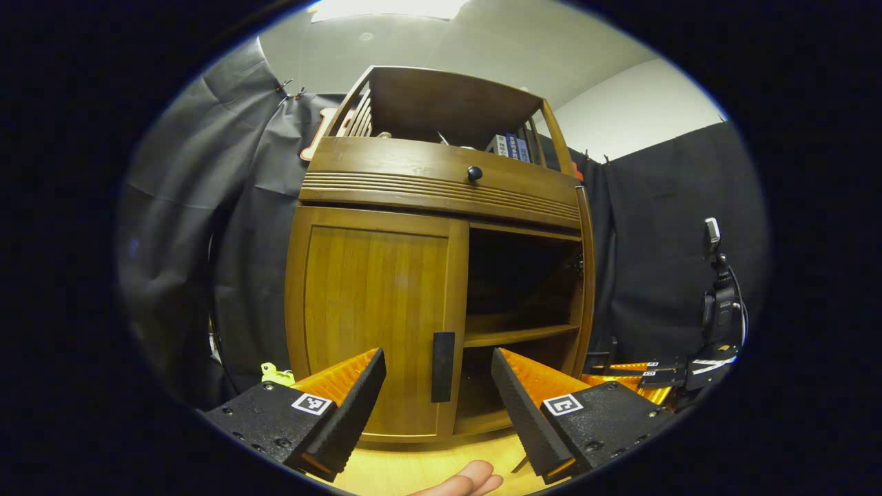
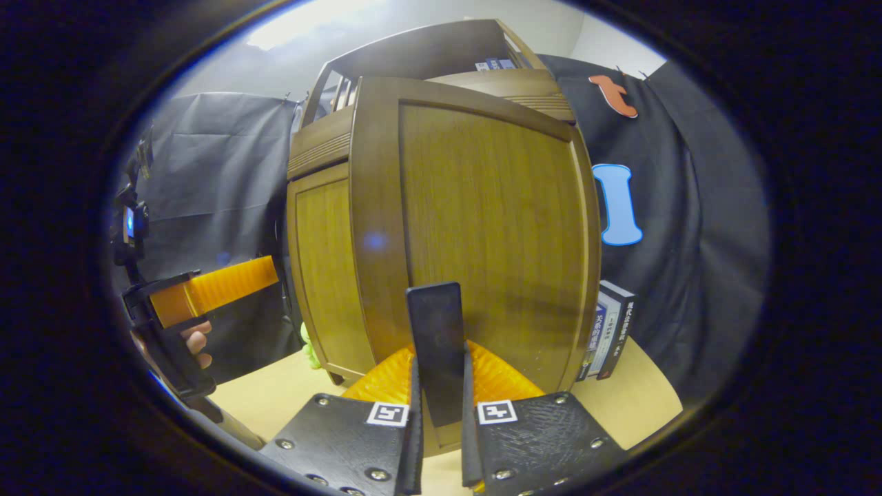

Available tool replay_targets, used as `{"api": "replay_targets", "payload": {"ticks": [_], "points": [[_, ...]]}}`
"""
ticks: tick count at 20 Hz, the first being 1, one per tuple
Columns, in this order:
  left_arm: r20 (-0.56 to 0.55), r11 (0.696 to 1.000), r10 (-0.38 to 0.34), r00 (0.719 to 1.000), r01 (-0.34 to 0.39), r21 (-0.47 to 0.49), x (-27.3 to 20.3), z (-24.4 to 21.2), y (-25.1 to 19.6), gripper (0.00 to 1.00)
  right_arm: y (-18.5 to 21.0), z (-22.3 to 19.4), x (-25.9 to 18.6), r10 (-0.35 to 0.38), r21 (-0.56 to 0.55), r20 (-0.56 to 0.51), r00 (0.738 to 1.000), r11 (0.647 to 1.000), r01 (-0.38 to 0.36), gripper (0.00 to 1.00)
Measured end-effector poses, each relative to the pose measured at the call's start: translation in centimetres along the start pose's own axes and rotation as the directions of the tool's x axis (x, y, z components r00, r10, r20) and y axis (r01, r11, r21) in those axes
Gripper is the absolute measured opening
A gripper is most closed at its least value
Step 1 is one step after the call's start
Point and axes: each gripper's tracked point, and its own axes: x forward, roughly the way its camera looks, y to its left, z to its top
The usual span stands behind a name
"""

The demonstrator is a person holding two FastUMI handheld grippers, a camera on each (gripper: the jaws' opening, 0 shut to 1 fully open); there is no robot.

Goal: Open the right door of the double-door shoe cabinet with the right hand, and open the left door with the left hand.

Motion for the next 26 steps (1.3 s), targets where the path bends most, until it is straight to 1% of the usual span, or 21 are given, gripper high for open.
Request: {"api": "replay_targets", "payload": {"ticks": [1, 3, 4, 6, 7, 8, 9, 11, 12, 15, 16, 17, 18, 19, 20, 21, 22, 23, 24, 25, 26], "points": [[0.002, 1.000, 0.010, 1.000, -0.010, 0.009, -0.1, -0.1, 0.1, 0.95, -0.1, 0.0, -0.3, -0.005, -0.001, 0.000, 1.000, 1.000, 0.005, 0.22], [-0.002, 1.000, 0.015, 1.000, -0.015, 0.015, 0.1, -0.3, 0.0, 0.95, -0.4, 0.0, -0.8, -0.021, -0.005, 0.000, 1.000, 1.000, 0.021, 0.22], [-0.008, 1.000, 0.008, 1.000, -0.008, 0.016, 0.2, -0.4, -0.1, 0.92, -0.6, 0.1, -1.0, -0.032, 0.000, 0.001, 0.999, 0.999, 0.032, 0.22], [-0.019, 1.000, 0.001, 1.000, 0.000, 0.017, 0.3, -0.7, -0.4, 0.92, -1.2, 0.4, -1.6, -0.055, -0.001, 0.004, 0.998, 0.998, 0.055, 0.24], [-0.019, 1.000, -0.002, 1.000, 0.002, 0.018, 0.3, -0.8, -0.6, 0.95, -1.6, 0.2, -2.0, -0.066, -0.012, 0.010, 0.998, 0.998, 0.066, 0.22], [-0.017, 1.000, -0.008, 1.000, 0.009, 0.022, 0.4, -0.8, -0.8, 0.92, -1.9, 0.3, -2.2, -0.077, -0.023, 0.013, 0.997, 0.997, 0.078, 0.24], [-0.020, 1.000, -0.011, 1.000, 0.012, 0.025, 0.3, -1.0, -0.9, 0.92, -2.1, 0.2, -2.8, -0.088, -0.022, 0.013, 0.996, 0.996, 0.088, 0.22], [-0.019, 1.000, -0.007, 1.000, 0.008, 0.023, 0.3, -0.9, -0.8, 0.92, -2.9, 0.0, -3.6, -0.103, -0.022, 0.013, 0.995, 0.994, 0.103, 0.23], [-0.017, 1.000, -0.006, 1.000, 0.007, 0.022, 0.3, -0.9, -0.8, 0.92, -3.2, 0.1, -3.9, -0.105, -0.022, 0.015, 0.994, 0.994, 0.106, 0.21], [-0.010, 1.000, -0.003, 1.000, 0.003, 0.026, 0.3, -0.8, -0.8, 0.92, -4.0, 0.0, -4.5, -0.126, -0.021, 0.006, 0.992, 0.992, 0.126, 0.22], [-0.009, 1.000, -0.008, 1.000, 0.008, 0.026, 0.3, -0.8, -0.9, 0.95, -4.3, 0.0, -4.8, -0.134, -0.025, 0.006, 0.991, 0.991, 0.134, 0.21], [-0.006, 1.000, -0.015, 1.000, 0.015, 0.025, 0.3, -0.8, -1.0, 0.95, -4.6, -0.1, -5.0, -0.140, -0.031, 0.006, 0.990, 0.990, 0.140, 0.22], [-0.008, 1.000, -0.018, 1.000, 0.018, 0.025, 0.3, -0.7, -1.1, 0.92, -5.0, 0.0, -5.2, -0.144, -0.029, 0.007, 0.989, 0.989, 0.145, 0.21], [-0.010, 0.999, -0.020, 1.000, 0.020, 0.025, 0.3, -0.9, -1.1, 0.92, -5.3, 0.0, -5.5, -0.151, -0.026, 0.007, 0.989, 0.988, 0.151, 0.22], [-0.013, 0.999, -0.020, 1.000, 0.020, 0.028, 0.3, -0.9, -1.2, 0.95, -5.7, 0.0, -5.8, -0.159, -0.027, 0.010, 0.987, 0.987, 0.160, 0.21], [-0.015, 0.999, -0.023, 1.000, 0.023, 0.032, 0.5, -1.0, -1.3, 0.95, -6.3, 0.2, -6.2, -0.174, -0.026, 0.012, 0.985, 0.984, 0.174, 0.21], [-0.018, 0.999, -0.027, 0.999, 0.027, 0.036, 0.5, -1.1, -1.4, 0.92, -7.1, 0.2, -7.0, -0.202, -0.031, 0.010, 0.979, 0.979, 0.202, 0.21], [-0.021, 0.999, -0.030, 0.999, 0.031, 0.039, 0.6, -1.3, -1.5, 0.95, -8.0, 0.4, -7.2, -0.221, -0.016, 0.018, 0.975, 0.975, 0.221, 0.21], [-0.018, 0.999, -0.035, 0.999, 0.036, 0.039, 0.6, -1.2, -1.6, 0.95, -8.8, 0.2, -7.6, -0.240, -0.016, 0.012, 0.971, 0.971, 0.240, 0.07], [-0.019, 0.999, -0.036, 0.999, 0.037, 0.040, 0.6, -1.3, -1.7, 0.95, -9.5, 0.3, -7.9, -0.259, -0.029, 0.022, 0.966, 0.965, 0.260, 0.07], [-0.021, 0.998, -0.036, 0.999, 0.036, 0.041, 0.7, -1.3, -1.6, 0.99, -10.9, 0.5, -8.5, -0.292, -0.047, 0.024, 0.956, 0.955, 0.293, 0.07]]}}
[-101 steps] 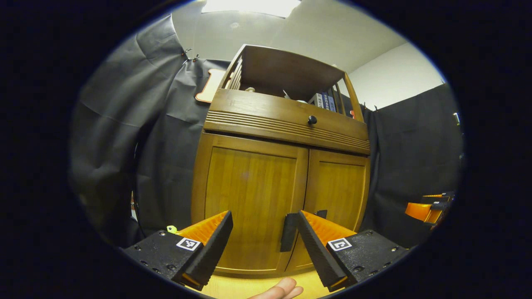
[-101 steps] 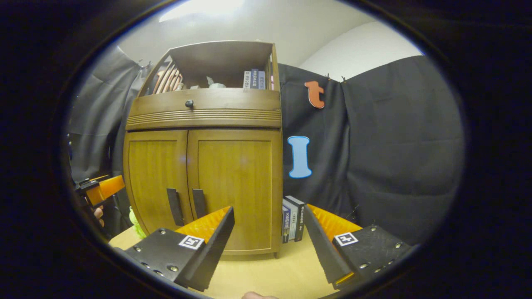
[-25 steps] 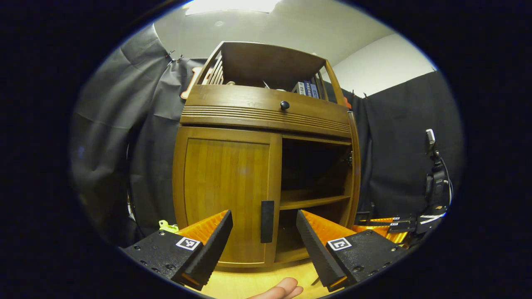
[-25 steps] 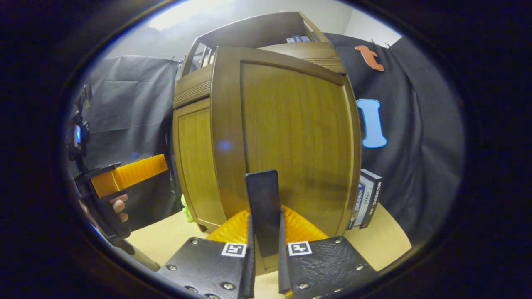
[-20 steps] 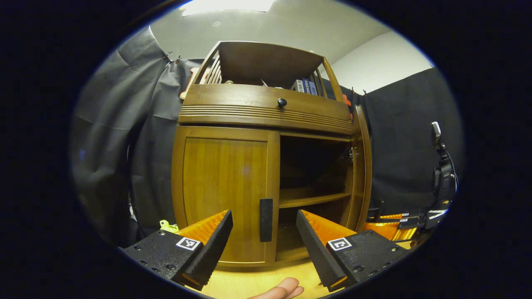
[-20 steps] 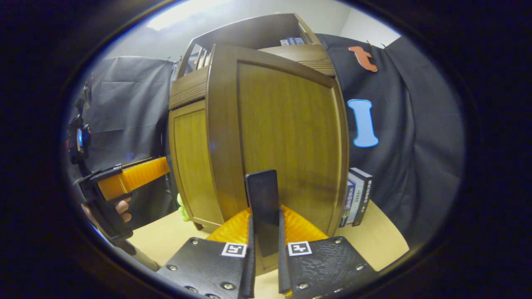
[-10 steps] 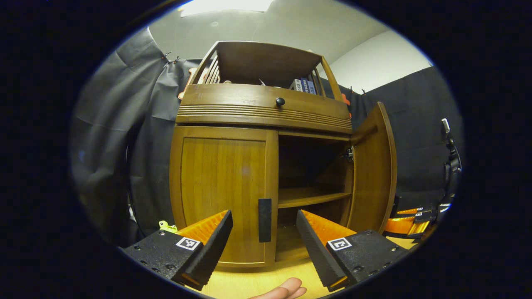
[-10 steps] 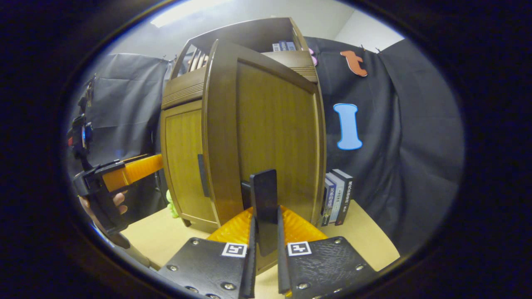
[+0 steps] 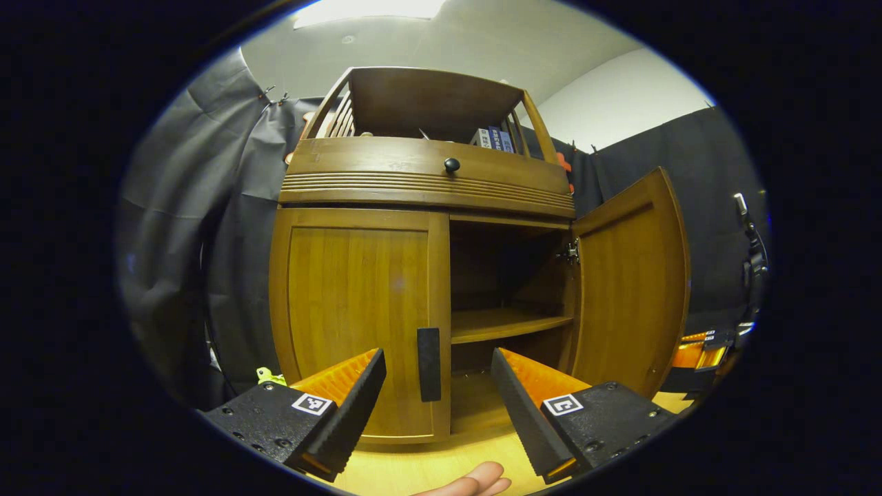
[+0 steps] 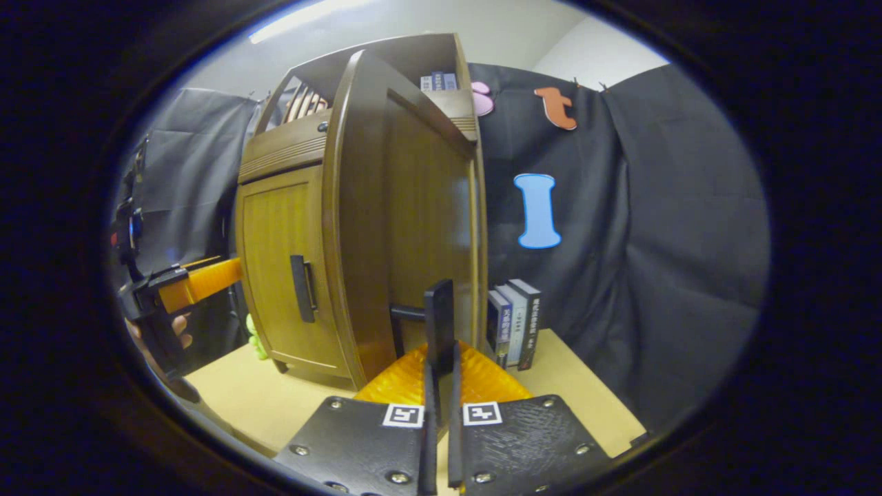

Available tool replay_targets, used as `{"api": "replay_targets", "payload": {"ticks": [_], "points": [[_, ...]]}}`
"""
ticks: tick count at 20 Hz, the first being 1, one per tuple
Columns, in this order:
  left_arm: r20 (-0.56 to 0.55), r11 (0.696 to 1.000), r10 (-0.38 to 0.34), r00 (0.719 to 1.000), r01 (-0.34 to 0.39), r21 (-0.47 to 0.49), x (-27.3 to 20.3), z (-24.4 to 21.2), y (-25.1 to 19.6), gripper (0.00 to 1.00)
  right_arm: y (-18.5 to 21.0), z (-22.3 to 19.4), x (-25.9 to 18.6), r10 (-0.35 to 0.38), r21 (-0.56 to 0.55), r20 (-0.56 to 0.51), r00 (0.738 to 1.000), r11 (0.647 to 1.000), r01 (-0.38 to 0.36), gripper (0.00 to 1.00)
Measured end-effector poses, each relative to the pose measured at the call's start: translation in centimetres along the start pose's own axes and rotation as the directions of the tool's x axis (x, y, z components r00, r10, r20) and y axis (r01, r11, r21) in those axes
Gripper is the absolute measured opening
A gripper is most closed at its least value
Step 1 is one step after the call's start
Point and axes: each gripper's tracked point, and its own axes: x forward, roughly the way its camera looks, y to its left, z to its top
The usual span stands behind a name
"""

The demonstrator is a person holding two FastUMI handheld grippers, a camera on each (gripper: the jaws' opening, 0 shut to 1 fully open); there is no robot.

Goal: Open the right door of the double-door shoe cabinet with the right hand, and open the left door with the left hand.

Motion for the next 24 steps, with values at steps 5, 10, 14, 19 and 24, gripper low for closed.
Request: {"api": "replay_targets", "payload": {"ticks": [5, 10, 14, 19, 24], "points": [[-0.013, 1.000, 0.010, 1.000, -0.010, 0.009, 0.3, -0.7, -0.3, 0.92, -5.5, 0.2, 0.6, -0.042, 0.032, 0.004, 0.999, 0.999, 0.042, 0.01], [-0.036, 0.999, 0.010, 0.999, -0.009, 0.032, 1.2, -1.7, -1.0, 0.92, -8.2, 0.1, 1.3, 0.035, 0.036, 0.012, 0.999, 0.999, -0.035, 0.01], [-0.072, 0.999, -0.008, 0.997, 0.011, 0.038, 2.6, -3.5, -2.2, 0.92, -8.8, 0.4, 1.3, 0.048, 0.032, 0.023, 0.999, 0.998, -0.048, 0.01], [-0.141, 1.000, 0.005, 0.990, -0.002, 0.017, 4.0, -6.0, -2.1, 0.99, -8.6, 0.3, 1.2, 0.042, 0.006, 0.041, 0.998, 0.999, -0.043, 0.01], [-0.149, 0.999, 0.034, 0.988, -0.033, 0.013, 5.2, -6.7, -1.6, 0.99, -11.8, 0.4, -2.3, -0.094, -0.006, 0.081, 0.992, 0.995, 0.095, 0.52]]}}
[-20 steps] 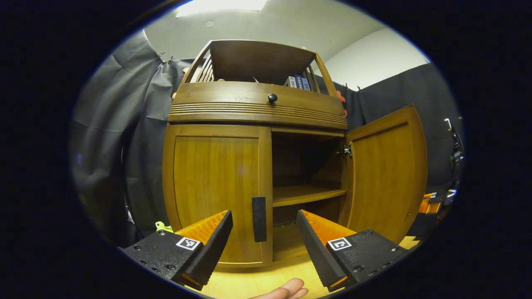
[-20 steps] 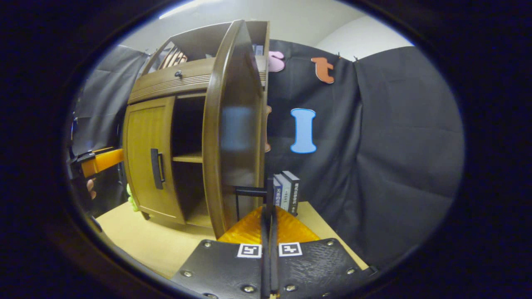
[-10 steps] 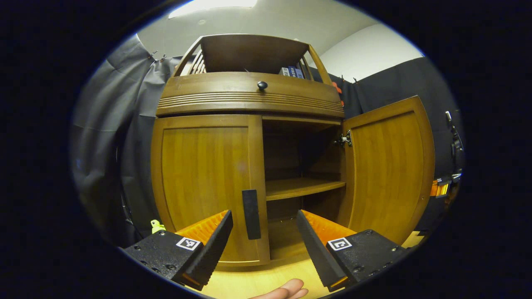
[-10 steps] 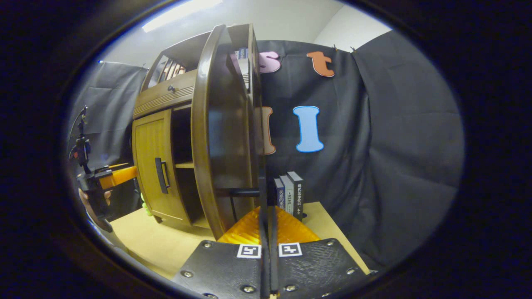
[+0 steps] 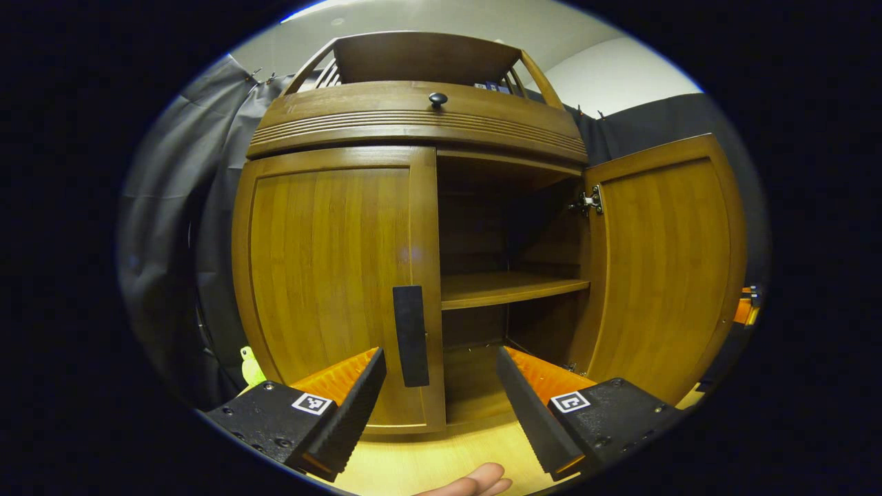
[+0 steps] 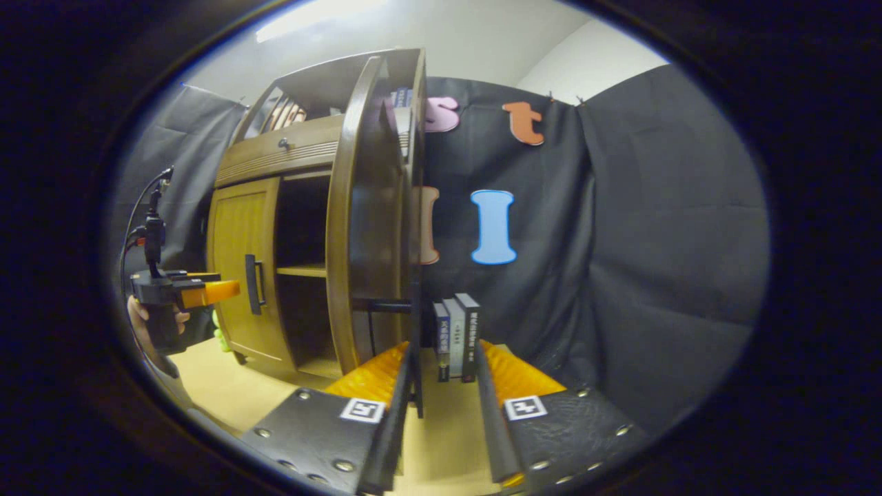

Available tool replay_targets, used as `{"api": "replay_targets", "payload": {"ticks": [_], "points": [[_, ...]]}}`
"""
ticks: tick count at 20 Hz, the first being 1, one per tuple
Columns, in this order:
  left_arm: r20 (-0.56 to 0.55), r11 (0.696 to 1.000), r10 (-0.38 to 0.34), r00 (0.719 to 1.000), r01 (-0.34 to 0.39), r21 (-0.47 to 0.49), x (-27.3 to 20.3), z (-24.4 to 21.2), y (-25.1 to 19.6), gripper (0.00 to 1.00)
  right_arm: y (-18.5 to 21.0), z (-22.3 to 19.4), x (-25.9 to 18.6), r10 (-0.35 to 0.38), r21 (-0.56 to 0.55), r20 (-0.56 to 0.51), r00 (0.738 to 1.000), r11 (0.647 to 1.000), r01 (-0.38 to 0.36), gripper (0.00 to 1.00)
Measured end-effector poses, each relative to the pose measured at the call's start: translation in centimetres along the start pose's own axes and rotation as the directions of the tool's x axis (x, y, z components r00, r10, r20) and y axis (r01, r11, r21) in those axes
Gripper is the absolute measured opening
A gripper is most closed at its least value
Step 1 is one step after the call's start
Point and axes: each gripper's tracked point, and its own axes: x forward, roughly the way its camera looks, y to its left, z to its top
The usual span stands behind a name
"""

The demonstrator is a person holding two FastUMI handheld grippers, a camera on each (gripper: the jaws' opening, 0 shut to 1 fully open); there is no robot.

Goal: Open the right door of the double-door shoe cabinet with the right hand, and open the left door with the left hand.

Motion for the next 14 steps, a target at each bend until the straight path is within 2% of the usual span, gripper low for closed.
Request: {"api": "replay_targets", "payload": {"ticks": [3, 5, 8, 10, 12, 13, 14], "points": [[-0.015, 1.000, 0.010, 1.000, -0.010, -0.012, 1.1, -1.0, 0.3, 0.99, -0.1, 1.1, -3.3, -0.015, 0.038, 0.052, 0.999, 0.999, 0.013, 1.00], [-0.031, 1.000, 0.006, 1.000, -0.007, -0.025, 2.2, -1.7, 0.1, 0.99, -0.1, 1.7, -5.2, -0.025, 0.055, 0.078, 0.997, 0.998, 0.021, 0.96], [0.008, 1.000, -0.003, 1.000, 0.004, -0.026, 4.0, -1.8, 0.3, 0.99, 1.2, 2.4, -8.0, -0.032, 0.051, 0.114, 0.993, 0.998, 0.026, 0.99], [0.025, 1.000, 0.018, 1.000, -0.017, -0.017, 5.3, -1.8, 1.1, 0.99, 3.4, 2.2, -9.5, 0.005, 0.062, 0.135, 0.991, 0.998, -0.013, 1.00], [0.068, 0.999, 0.047, 0.997, -0.046, -0.018, 6.4, -1.1, 2.0, 0.99, 5.4, 1.1, -10.1, 0.033, 0.066, 0.121, 0.992, 0.997, -0.041, 0.96], [0.102, 0.999, 0.051, 0.994, -0.049, -0.020, 6.9, -0.5, 2.2, 0.98, 6.1, 0.8, -10.6, 0.043, 0.058, 0.117, 0.992, 0.997, -0.050, 0.99], [0.122, 0.999, 0.038, 0.992, -0.036, -0.020, 7.5, -0.3, 2.1, 0.86, 6.9, 0.6, -10.6, 0.045, 0.052, 0.114, 0.992, 0.997, -0.051, 0.96]]}}
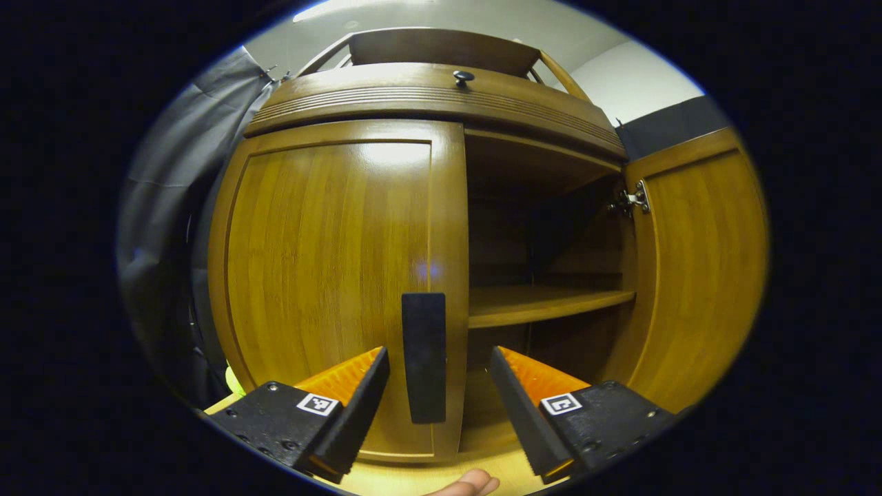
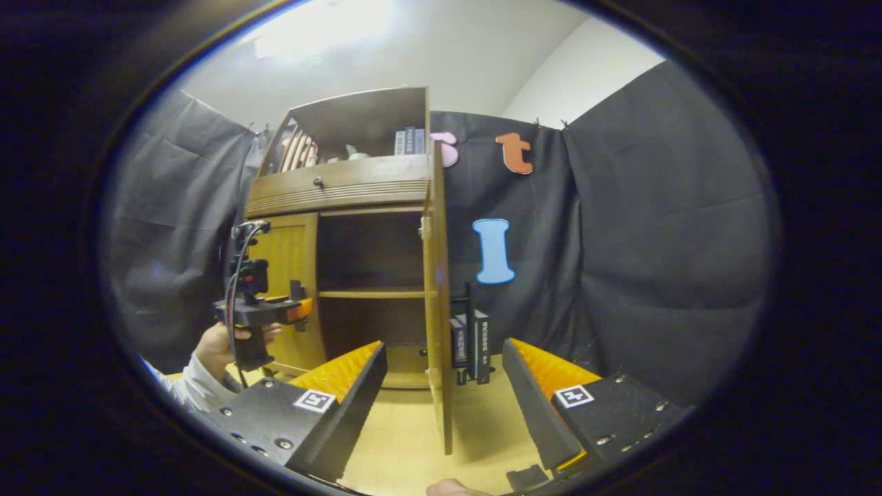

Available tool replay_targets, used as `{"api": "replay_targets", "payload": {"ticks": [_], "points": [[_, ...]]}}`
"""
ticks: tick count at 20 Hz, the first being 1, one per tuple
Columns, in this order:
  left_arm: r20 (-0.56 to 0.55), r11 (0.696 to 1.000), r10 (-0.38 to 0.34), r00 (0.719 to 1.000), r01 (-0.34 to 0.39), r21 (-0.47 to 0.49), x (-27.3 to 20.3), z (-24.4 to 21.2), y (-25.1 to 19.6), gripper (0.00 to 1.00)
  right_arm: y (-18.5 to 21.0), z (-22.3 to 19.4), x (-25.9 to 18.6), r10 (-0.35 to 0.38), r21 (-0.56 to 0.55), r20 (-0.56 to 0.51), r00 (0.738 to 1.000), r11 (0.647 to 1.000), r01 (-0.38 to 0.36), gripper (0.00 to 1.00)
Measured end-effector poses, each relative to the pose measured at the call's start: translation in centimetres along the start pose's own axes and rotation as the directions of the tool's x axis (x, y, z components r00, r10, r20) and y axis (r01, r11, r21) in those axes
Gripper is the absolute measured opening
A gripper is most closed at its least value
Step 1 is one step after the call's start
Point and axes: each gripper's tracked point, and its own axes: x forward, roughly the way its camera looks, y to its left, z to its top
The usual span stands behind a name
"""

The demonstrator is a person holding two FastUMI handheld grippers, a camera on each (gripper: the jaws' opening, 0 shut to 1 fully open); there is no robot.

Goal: Open the right door of the double-door shoe cabinet with the right hand, and open the left door with the left hand.

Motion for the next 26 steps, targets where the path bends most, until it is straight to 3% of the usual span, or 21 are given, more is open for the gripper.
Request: {"api": "replay_targets", "payload": {"ticks": [1, 2, 4, 6, 13, 20, 26], "points": [[-0.011, 0.999, 0.036, 0.999, -0.036, 0.015, 0.4, -0.4, 1.0, 0.73, 1.0, -0.3, 0.1, 0.007, -0.004, -0.005, 1.000, 1.000, -0.007, 1.00], [-0.064, 0.999, 0.044, 0.997, -0.042, 0.032, 0.4, -1.4, 1.3, 0.61, 2.2, -0.6, -0.1, 0.020, -0.006, -0.007, 1.000, 1.000, -0.020, 1.00], [-0.058, 0.999, 0.033, 0.998, -0.032, 0.027, 1.2, -1.5, 1.3, 0.37, 4.8, -1.1, 0.1, 0.053, -0.022, -0.020, 0.998, 0.998, -0.054, 1.00], [-0.090, 0.998, 0.013, 0.996, -0.008, 0.060, 0.7, -1.5, 1.4, 0.32, 6.9, -1.9, 0.7, 0.086, -0.044, -0.040, 0.995, 0.995, -0.088, 1.00], [-0.143, 0.997, -0.074, 0.987, 0.078, 0.022, -1.4, -1.5, 1.3, 0.32, 6.8, -1.9, 2.9, 0.048, -0.044, -0.041, 0.998, 0.998, -0.049, 0.97], [-0.171, 0.991, -0.134, 0.976, 0.134, -0.011, -6.7, -0.7, 1.9, 0.32, 6.0, -0.1, -0.6, 0.035, 0.055, 0.012, 0.999, 0.998, -0.036, 0.97], [-0.191, 0.987, -0.161, 0.968, 0.160, -0.019, -10.5, -0.1, 3.0, 0.32, 4.1, 1.2, -2.2, -0.027, 0.064, 0.053, 0.998, 0.998, 0.024, 0.96]]}}
